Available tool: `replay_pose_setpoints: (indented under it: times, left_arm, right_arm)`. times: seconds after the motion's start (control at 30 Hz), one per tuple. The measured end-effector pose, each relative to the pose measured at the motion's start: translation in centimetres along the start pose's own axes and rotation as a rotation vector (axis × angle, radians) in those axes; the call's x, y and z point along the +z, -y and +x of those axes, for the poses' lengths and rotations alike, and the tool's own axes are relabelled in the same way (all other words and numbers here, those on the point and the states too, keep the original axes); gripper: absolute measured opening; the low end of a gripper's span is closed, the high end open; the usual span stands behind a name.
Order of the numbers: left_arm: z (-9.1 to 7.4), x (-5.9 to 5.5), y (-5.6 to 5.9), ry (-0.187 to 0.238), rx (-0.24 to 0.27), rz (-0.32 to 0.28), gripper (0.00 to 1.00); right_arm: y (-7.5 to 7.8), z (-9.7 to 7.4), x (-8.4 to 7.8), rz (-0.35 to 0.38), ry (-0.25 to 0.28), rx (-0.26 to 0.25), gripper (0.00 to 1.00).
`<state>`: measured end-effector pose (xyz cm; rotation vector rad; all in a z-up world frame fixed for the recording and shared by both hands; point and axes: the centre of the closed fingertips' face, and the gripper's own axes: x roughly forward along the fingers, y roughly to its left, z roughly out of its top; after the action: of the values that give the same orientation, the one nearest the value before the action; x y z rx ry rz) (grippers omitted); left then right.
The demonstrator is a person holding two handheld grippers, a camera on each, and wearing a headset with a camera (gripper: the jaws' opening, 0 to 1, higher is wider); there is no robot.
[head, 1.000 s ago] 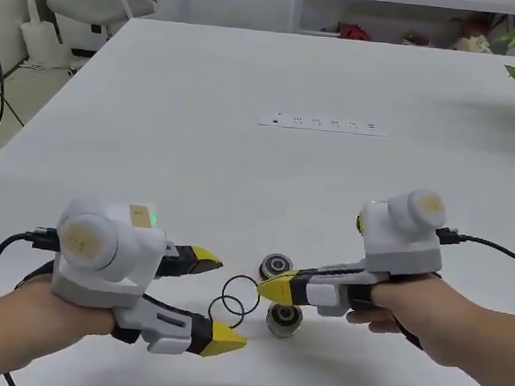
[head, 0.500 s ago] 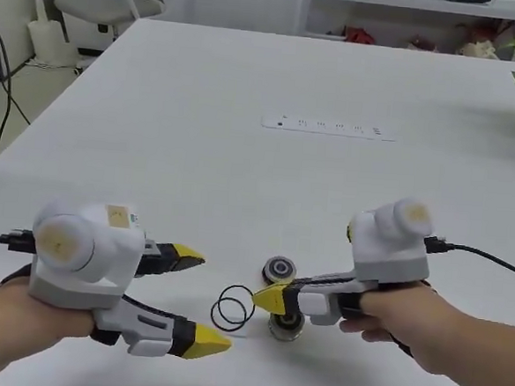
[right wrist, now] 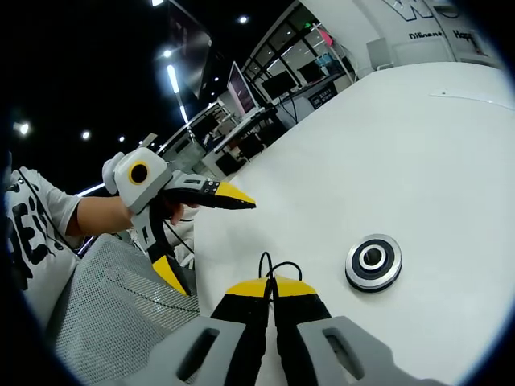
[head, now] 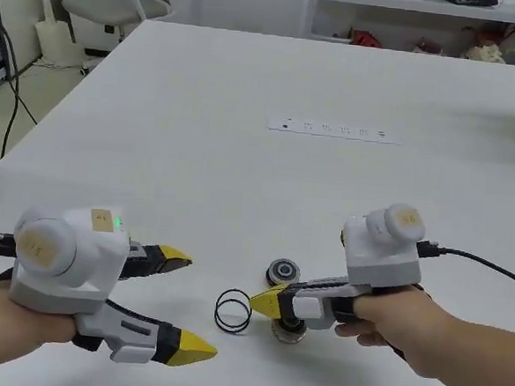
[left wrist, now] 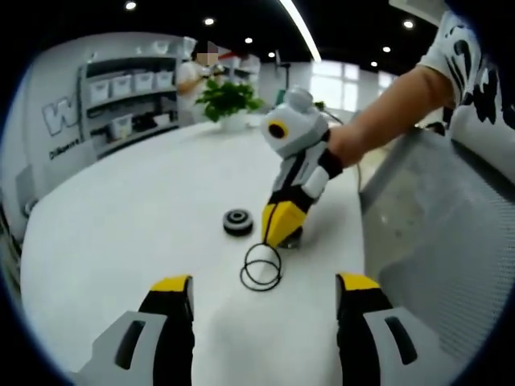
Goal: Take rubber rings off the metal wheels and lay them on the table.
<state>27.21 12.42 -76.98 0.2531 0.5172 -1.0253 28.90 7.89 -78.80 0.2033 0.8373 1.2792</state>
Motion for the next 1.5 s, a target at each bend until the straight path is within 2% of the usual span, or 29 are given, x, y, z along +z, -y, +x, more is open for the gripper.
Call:
replay_pose_setpoints:
  times: [0.43, 0.53, 0.67, 0.83, 1.23, 1.5]
  left_arm:
    - [-0.1, -0.1, 0.2, -0.004, 0.012, -0.009, 0.73]
    - [0.1, -0.5, -0.2, -0.007, 0.013, -0.012, 0.73]
    - [0.3, -0.8, -0.5, -0.01, 0.012, -0.012, 0.73]
    - [0.3, -0.3, 0.2, -0.011, 0.013, -0.015, 0.73]
    - [0.1, 0.0, 1.0, -0.02, 0.011, -0.021, 0.72]
    - [-0.1, -0.2, 0.8, -0.025, 0.011, -0.026, 0.72]
  right_arm:
    - [0.5, 0.4, -0.5, 0.008, -0.021, -0.023, 0.0]
    - [0.7, 0.5, -0.3, 0.0, -0.021, -0.028, 0.0]
    - [0.7, 0.6, -0.4, -0.034, -0.04, -0.033, 0.0]
    - [0.5, 0.6, -0.4, -0.069, -0.059, -0.035, 0.03]
    - [-0.1, 0.6, -0.8, -0.17, -0.11, -0.043, 0.13]
    - [-0.5, 0.4, -0.9, -0.216, -0.122, -0.038, 0.18]
